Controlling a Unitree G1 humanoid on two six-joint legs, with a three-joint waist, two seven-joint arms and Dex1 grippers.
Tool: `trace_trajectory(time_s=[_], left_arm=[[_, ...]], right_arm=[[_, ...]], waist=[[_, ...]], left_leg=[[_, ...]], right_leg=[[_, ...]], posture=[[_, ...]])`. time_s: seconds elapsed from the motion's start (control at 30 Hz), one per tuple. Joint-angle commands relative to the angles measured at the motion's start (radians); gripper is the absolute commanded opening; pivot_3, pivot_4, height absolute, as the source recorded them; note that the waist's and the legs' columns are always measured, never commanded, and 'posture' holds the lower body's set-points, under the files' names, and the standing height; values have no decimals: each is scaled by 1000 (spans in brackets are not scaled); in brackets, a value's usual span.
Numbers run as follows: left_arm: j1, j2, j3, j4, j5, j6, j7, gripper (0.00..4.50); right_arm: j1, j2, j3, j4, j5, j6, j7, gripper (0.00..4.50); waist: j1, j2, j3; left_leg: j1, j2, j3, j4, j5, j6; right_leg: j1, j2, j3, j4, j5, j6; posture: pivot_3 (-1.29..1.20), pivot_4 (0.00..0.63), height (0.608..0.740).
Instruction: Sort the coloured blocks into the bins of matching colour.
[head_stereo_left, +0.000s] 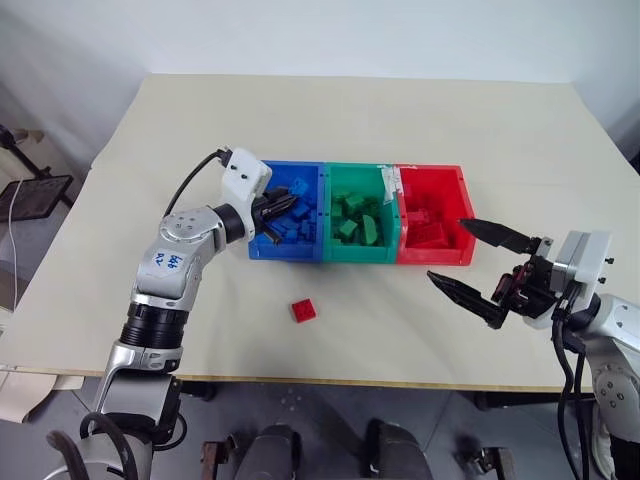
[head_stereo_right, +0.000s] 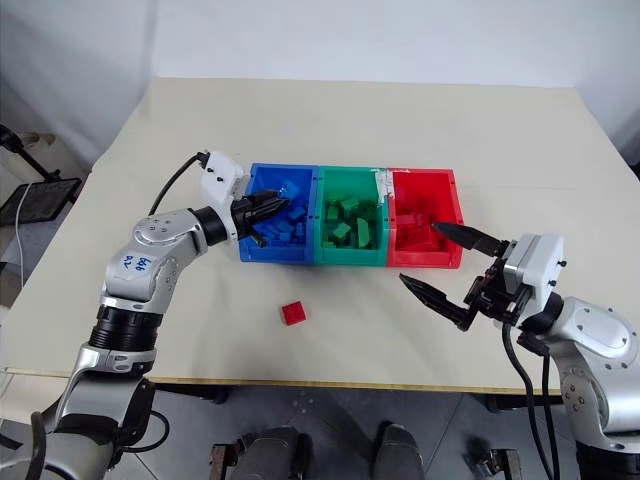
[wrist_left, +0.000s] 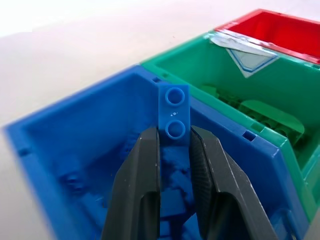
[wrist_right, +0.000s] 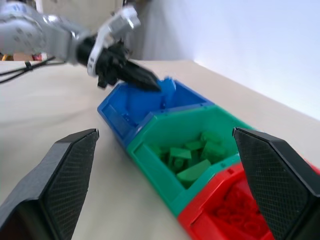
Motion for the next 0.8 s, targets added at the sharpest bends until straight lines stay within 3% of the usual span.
trace_trajectory(time_s=[0.03, 0.23, 0.3, 0.4, 0.5, 0.63, 0.7, 0.8], left_arm=[[-19, 12, 25, -14, 23, -38, 15, 1400], [88, 109, 117, -104, -60, -94, -123, 3318], [156, 183, 160, -120, -75, -131, -197, 3964], [253, 251, 271, -128, -156, -223, -319, 3964], [338, 321, 340, -50, -139, -395, -415, 3964], [435, 400, 398, 0, -186, -362, -511, 3964], [516, 448, 404, 32, -167, -379, -569, 4468], [600, 479, 389, 22, -139, -454, -621, 4468]], right_arm=[[-22, -9, -3, 5, 16, 1, 7, 4500], [-37, -23, 29, 53, -8, -12, 73, 4500], [-51, -27, 45, 70, -13, -13, 95, 4500], [-69, -42, 76, 105, -35, -29, 152, 4500], [-86, -69, 122, 138, -58, -29, 219, 4500], [-108, -117, 208, 164, -125, -31, 291, 4500], [-138, -102, 246, 173, -134, -27, 295, 4500], [-162, -81, 274, 182, -139, -27, 294, 4500]], waist=[[-4, 0, 0], [-13, 0, 0], [-14, 0, 0], [-19, 0, 0], [-17, 0, 0], [-8, 0, 0], [-11, 0, 0], [-13, 0, 0]], left_leg=[[0, 0, 0, 0, 0, 0], [0, 1, 0, -1, 0, 0], [0, 1, 0, -1, 0, 0], [0, 1, 0, -1, 0, 0], [0, 1, 0, -1, 0, 0], [0, 1, 0, 0, 0, 0], [1, 1, 0, 0, 0, 1], [1, 2, 1, -1, -1, 0]], right_leg=[[0, 0, 0, 0, 0, 0], [-1, 0, 0, 1, 0, 0], [-1, 0, 0, 1, 0, 0], [-1, 0, 0, 1, 0, 0], [-1, 0, 0, 0, 0, 0], [0, 0, 0, 0, 0, 0], [0, 0, 0, 0, 0, 0], [-1, 0, 0, 0, 0, 0]], posture=[[0, 150, 740], [0, 150, 740], [0, 150, 740], [0, 150, 740], [0, 150, 740], [0, 150, 740], [0, 150, 740], [0, 150, 740]])
